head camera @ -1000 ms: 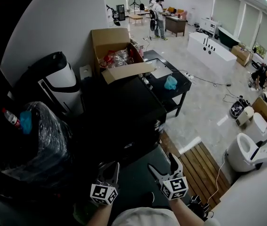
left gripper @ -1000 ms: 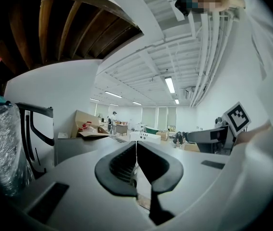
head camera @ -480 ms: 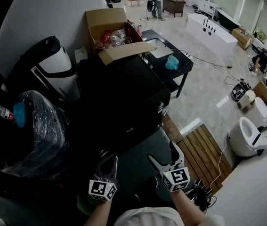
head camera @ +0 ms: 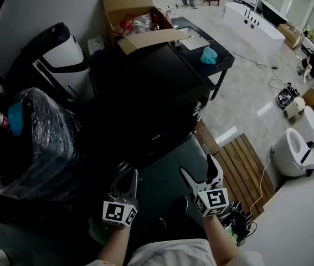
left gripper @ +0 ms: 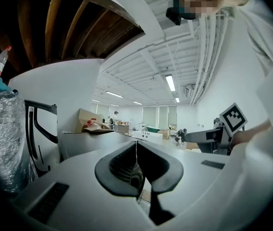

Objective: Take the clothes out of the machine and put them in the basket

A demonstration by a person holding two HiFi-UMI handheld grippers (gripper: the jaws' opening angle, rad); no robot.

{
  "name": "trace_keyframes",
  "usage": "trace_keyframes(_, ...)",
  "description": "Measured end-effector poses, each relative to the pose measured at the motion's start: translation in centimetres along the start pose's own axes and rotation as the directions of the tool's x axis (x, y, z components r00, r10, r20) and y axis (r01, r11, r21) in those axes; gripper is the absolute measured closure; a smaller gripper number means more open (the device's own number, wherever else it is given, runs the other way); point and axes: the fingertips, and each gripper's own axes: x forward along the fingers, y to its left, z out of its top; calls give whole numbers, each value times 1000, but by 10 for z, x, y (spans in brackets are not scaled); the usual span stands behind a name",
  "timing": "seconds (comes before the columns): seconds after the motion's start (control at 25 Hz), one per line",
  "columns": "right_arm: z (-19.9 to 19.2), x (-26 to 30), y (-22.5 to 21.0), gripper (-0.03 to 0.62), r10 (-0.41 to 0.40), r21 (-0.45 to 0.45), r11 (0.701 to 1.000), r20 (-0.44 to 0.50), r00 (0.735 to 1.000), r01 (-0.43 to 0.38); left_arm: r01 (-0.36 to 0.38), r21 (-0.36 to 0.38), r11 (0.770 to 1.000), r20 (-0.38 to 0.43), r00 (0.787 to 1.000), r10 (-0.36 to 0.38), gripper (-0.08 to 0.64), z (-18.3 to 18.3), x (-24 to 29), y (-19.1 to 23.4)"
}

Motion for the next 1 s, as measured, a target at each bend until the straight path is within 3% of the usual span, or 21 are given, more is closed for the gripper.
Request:
trace_keyframes(0.8,-123,79,-48,130,6,-45,999,20,1000,-5,-35,-19,999,56,998,36,538,-129,52,24)
trace_keyframes(1.0,-162,101,-65,132,4,-12,1000,20,1000,-4,-37,-24,999,69,997,39,538,-167,66,27)
